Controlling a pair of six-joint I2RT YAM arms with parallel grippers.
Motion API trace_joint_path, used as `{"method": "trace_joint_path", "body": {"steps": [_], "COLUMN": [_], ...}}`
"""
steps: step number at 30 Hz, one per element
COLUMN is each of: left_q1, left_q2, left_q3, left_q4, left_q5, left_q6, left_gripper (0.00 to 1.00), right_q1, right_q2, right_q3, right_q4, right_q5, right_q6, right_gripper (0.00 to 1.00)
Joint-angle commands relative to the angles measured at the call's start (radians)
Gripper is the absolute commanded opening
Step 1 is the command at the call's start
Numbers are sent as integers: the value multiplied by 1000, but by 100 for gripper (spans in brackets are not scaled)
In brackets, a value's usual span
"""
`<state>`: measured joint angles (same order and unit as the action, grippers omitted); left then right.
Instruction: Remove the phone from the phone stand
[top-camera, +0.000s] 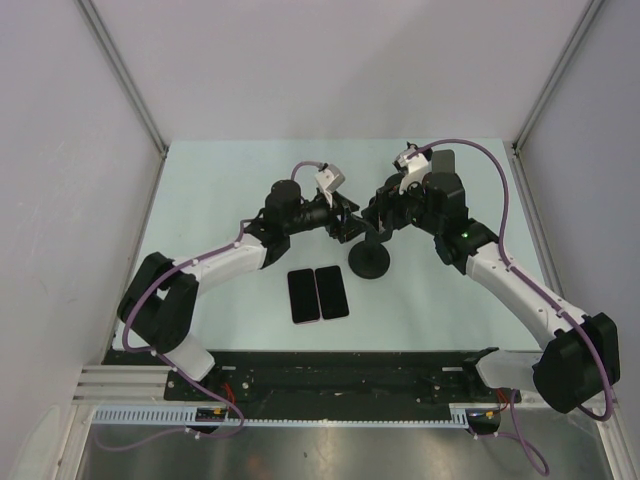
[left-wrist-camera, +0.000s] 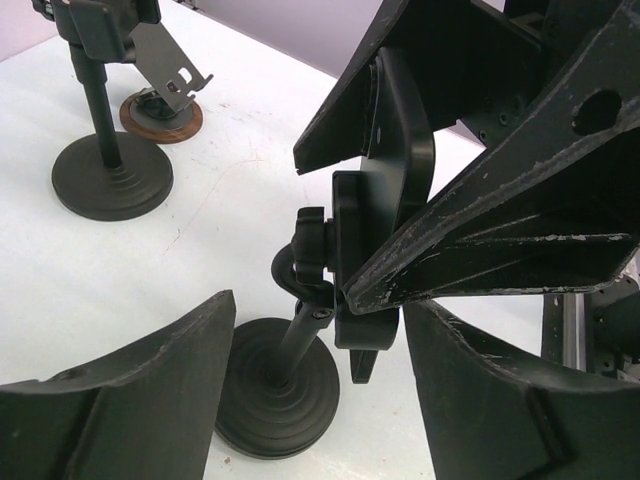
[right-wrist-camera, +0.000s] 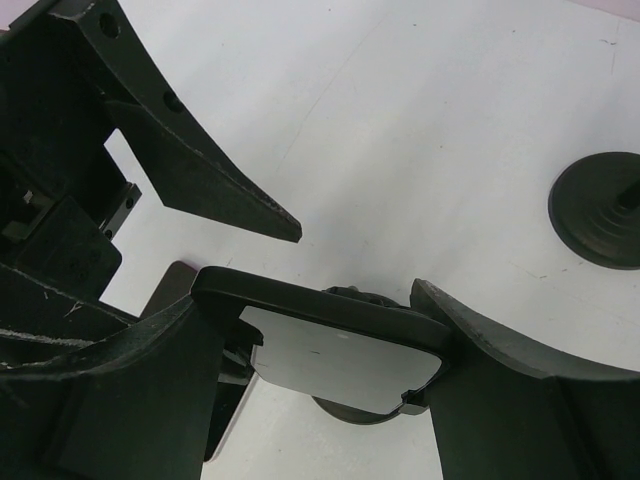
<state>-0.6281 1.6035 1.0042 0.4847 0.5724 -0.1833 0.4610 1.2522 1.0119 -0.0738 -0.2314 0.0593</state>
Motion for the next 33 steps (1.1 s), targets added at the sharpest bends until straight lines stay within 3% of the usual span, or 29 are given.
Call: {"method": "trace_joint_path", "body": {"steps": [1, 5, 8, 12, 14, 21, 28, 31, 33], "left_q1": [-4, -4, -4, 4, 16, 105, 117, 117, 114], "left_q2": [1, 10, 19, 19, 13, 16, 81, 79, 53], "left_q3": [27, 33, 37, 27, 19, 31, 83, 77, 62], "left_q4": [23, 23, 20, 18, 18, 18, 18, 20, 18], "left_q5": [27, 27, 38, 58, 79, 269, 484, 457, 355], "left_q6": [22, 27, 22, 21, 10, -22, -93, -104, -97], "left_gripper": [74, 67, 49, 10, 1, 0, 0, 0, 1], "right_q1": [-2, -1, -1, -10, -39, -111, -130, -131, -127], "right_q2": [-25, -22, -23, -30, -39, -43, -20, -19, -26], "right_q3": [5, 5, 5, 5, 5, 5, 5, 5, 5], "right_q4": [-11, -6, -7, -18, -29, -41, 5, 12, 9], "right_q5": [9, 4, 6, -5, -32, -134, -239, -237, -201], "right_q6": [-15, -15, -16, -24, -19, -24, -1, 10, 20], "right_gripper": [0, 0, 0, 0, 0, 0, 0, 0, 0]}}
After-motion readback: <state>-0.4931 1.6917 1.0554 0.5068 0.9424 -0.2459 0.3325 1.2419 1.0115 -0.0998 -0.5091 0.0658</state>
